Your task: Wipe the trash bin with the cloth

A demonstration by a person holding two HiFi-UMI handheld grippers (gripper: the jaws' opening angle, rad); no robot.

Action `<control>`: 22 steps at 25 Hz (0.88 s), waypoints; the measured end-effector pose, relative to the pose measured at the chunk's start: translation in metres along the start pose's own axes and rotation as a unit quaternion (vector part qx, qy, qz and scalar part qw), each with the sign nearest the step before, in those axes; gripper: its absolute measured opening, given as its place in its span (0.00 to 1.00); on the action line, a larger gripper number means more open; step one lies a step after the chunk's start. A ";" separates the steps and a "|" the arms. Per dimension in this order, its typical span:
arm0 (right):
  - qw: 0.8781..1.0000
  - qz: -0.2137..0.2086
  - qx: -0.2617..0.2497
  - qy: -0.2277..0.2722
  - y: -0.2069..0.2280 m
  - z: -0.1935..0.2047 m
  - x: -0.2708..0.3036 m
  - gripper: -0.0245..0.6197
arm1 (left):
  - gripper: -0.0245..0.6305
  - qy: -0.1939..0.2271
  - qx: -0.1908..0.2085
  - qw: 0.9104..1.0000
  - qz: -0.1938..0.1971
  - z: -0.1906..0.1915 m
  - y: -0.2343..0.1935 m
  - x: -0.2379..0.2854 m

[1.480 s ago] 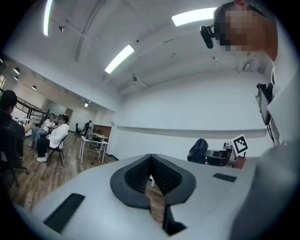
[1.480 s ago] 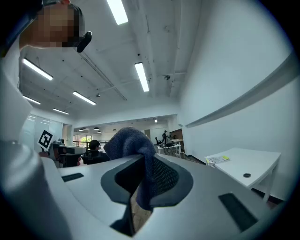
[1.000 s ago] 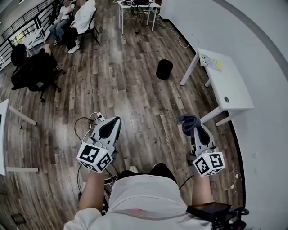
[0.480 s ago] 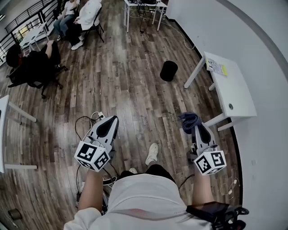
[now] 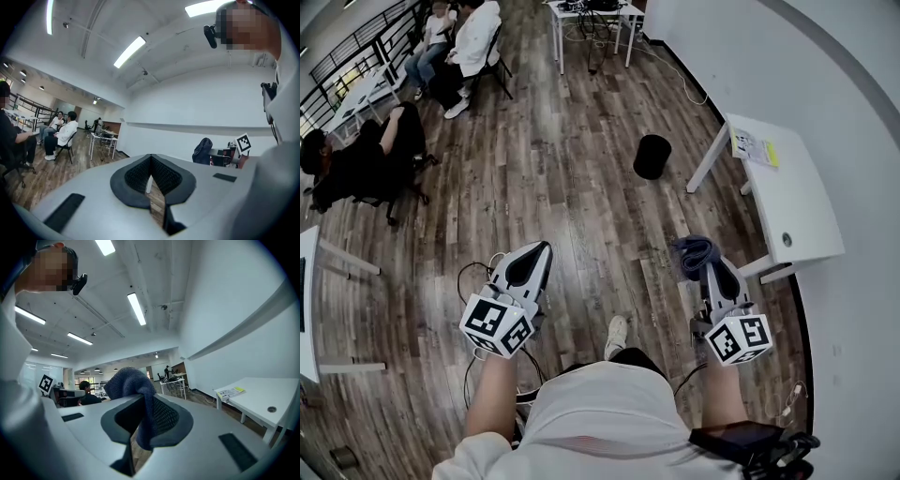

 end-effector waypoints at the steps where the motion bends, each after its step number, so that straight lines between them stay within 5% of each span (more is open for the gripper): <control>1: 1.000 0.000 0.002 0.000 0.010 -0.001 0.009 0.11 | 0.05 -0.002 0.002 1.000 0.000 -0.002 -0.001 0.012; 13: 1.000 -0.029 0.005 0.000 0.131 -0.025 0.129 0.11 | 0.05 0.003 0.012 0.999 -0.042 -0.015 -0.017 0.148; 22: 0.999 -0.050 0.019 -0.004 0.160 -0.019 0.187 0.11 | 0.05 -0.001 0.013 0.999 -0.046 -0.017 -0.037 0.201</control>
Point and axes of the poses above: the fingertips, and each gripper's own axes: x forward along the fingers, y to its right, z out of its underside, the point moved 9 cm from there along -x, backward along the fingers, and after that the axes turned 2 degrees about z, right-handed, at the moved point
